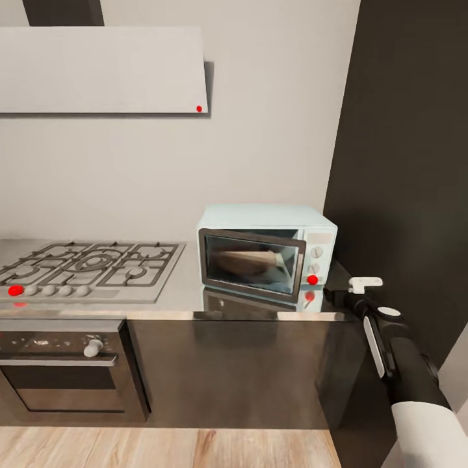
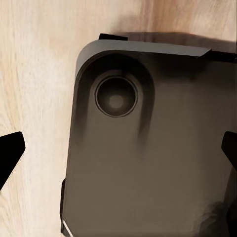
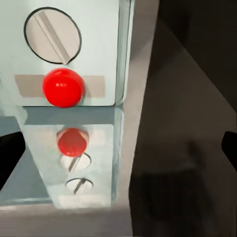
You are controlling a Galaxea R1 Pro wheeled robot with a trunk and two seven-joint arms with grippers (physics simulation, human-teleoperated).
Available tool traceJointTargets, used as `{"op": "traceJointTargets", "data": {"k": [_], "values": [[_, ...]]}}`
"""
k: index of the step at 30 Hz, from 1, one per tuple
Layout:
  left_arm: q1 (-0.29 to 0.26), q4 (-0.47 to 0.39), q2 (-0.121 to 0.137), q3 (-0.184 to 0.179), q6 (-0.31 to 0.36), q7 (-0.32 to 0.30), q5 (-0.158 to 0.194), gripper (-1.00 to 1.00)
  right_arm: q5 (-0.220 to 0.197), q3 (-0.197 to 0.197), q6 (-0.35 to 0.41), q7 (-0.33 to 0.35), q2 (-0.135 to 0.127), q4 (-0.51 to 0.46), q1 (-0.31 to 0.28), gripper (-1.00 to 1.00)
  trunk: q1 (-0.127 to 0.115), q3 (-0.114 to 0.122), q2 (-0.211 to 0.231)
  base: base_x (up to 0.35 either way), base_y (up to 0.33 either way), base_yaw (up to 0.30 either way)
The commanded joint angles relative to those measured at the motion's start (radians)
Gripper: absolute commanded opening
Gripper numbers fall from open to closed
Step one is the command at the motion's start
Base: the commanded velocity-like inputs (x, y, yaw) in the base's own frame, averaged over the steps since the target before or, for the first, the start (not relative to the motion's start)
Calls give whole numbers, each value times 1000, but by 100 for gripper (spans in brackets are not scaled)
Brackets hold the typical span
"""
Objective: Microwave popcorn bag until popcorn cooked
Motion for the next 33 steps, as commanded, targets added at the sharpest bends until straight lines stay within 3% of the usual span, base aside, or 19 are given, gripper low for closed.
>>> {"op": "traceJointTargets", "data": {"k": [1,10,14,17,26,29,33], "values": [[0,0,0,1,-2,0,7,100,10,-1,4,9,0,-1,-1,100,1,-1,0,313,0,0],[0,0,0,1,-2,0,8,100,9,-2,4,18,0,-1,-1,100,1,-1,0,303,0,0],[0,0,0,1,-2,0,8,100,10,-1,6,92,-1,-1,-1,100,1,-1,0,169,0,0],[0,0,0,1,-2,0,8,100,21,-1,6,211,-3,-1,-1,100,1,-1,0,23,0,0],[0,0,0,1,-2,0,9,100,16,-2,6,274,-9,0,-1,100,1,-1,0,1,0,0],[-1,0,0,1,-2,0,9,100,23,-4,5,403,-11,11,-1,100,1,-1,0,0,0,0],[-1,0,0,1,-2,0,9,100,24,-6,4,479,-14,15,-1,100,1,-1,0,0,0,0]]}}
